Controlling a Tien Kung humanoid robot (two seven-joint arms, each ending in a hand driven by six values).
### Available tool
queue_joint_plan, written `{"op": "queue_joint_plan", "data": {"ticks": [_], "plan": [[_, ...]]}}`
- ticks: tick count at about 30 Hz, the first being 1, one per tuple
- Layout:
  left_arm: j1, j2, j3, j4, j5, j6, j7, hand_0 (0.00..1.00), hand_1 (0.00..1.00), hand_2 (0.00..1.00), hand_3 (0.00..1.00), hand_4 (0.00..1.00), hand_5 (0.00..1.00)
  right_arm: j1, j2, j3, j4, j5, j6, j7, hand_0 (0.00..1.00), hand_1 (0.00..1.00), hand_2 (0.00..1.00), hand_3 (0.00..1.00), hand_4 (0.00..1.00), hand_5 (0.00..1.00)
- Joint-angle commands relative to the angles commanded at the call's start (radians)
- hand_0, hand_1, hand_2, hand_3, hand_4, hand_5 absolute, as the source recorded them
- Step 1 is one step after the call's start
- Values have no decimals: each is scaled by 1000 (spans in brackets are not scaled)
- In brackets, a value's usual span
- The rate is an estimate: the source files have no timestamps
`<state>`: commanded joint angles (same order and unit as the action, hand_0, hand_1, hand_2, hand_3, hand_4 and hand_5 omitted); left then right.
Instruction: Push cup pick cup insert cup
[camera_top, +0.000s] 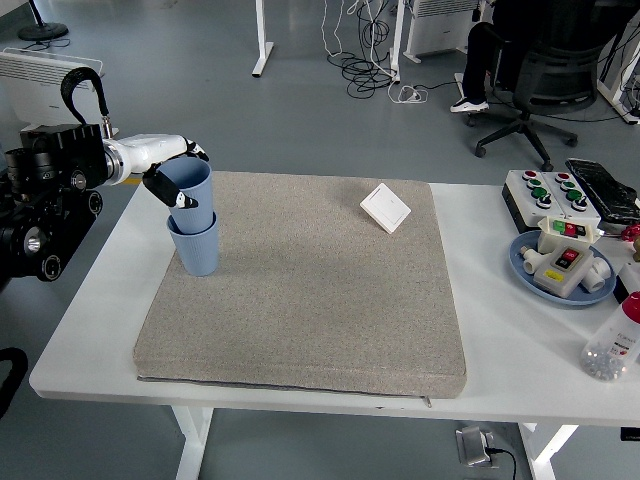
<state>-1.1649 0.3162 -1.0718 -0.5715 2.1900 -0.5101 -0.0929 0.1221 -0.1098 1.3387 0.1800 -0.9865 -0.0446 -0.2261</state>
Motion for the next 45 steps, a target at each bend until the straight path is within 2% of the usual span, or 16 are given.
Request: {"op": "queue_joint_plan", "data": {"ticks": [1, 6, 7, 12, 13, 18, 19, 23, 24, 25, 30, 31, 36, 37, 39, 45], "plan": [[1, 0, 0, 1, -1, 0, 0, 420, 615, 686, 767, 823, 225, 0, 0, -1, 0, 1, 0, 0, 761, 665, 684, 565, 105, 470], [4, -2, 1, 6, 6, 4, -4, 420, 615, 686, 767, 823, 225, -2, 0, -2, 0, 2, 0, 0, 761, 665, 684, 565, 105, 470], [6, -2, 3, 7, 8, 7, -7, 702, 781, 894, 839, 898, 334, -2, 0, -4, 0, 4, -1, 1, 761, 665, 685, 565, 104, 470], [13, -5, 4, 8, 18, 9, -7, 702, 781, 894, 839, 898, 334, -4, 1, -4, 0, 6, -1, 1, 761, 665, 685, 565, 104, 470], [13, -6, 4, 9, 18, 9, -7, 802, 868, 997, 904, 948, 403, -4, 1, -3, 0, 5, -1, 1, 760, 665, 684, 565, 104, 471], [17, -9, 0, 14, 14, 33, -16, 802, 868, 997, 904, 948, 403, -6, 1, -2, 0, 5, -1, 1, 760, 665, 684, 565, 104, 471], [18, -9, -2, 14, 14, 40, -19, 867, 927, 998, 956, 981, 444, -6, 1, -3, 0, 6, -1, 1, 760, 665, 684, 565, 104, 472], [23, -9, -9, 13, -8, 78, -31, 867, 927, 998, 956, 981, 444, -8, 1, -1, 0, 6, -1, 1, 760, 665, 684, 565, 104, 472], [26, -9, -13, 12, -35, 104, -36, 867, 927, 998, 956, 981, 444, -8, 1, -1, 0, 5, -1, 1, 760, 665, 684, 565, 104, 472], [32, -9, -20, 8, -65, 131, -36, 834, 870, 997, 919, 835, 688, -9, 1, 0, 0, 4, -1, 1, 760, 665, 684, 565, 104, 472], [69, -2, -63, -19, -252, 241, -24, 834, 870, 997, 919, 835, 688, -10, 2, 2, 0, 4, -1, 1, 760, 665, 684, 565, 104, 472], [84, 2, -80, -34, -296, 258, -11, 831, 857, 951, 859, 671, 874, -10, 2, 2, 0, 5, -1, 1, 761, 665, 684, 565, 104, 473], [153, 20, -156, -134, -502, 316, 62, 831, 857, 951, 859, 671, 874, -10, 4, 8, 0, 11, -1, 3, 761, 665, 684, 565, 104, 473], [180, 27, -182, -173, -548, 333, 96, 819, 854, 924, 826, 627, 998, -10, 4, 11, 0, 11, -2, 4, 760, 665, 684, 565, 104, 473], [213, 34, -212, -229, -632, 358, 132, 819, 854, 924, 826, 627, 998, -10, 5, 16, 0, 10, -1, 4, 760, 665, 684, 565, 104, 473], [353, 45, -323, -429, -886, 440, 137, 806, 860, 924, 830, 612, 998, -10, 6, 28, 0, 6, -1, 5, 760, 665, 685, 565, 104, 472]]}}
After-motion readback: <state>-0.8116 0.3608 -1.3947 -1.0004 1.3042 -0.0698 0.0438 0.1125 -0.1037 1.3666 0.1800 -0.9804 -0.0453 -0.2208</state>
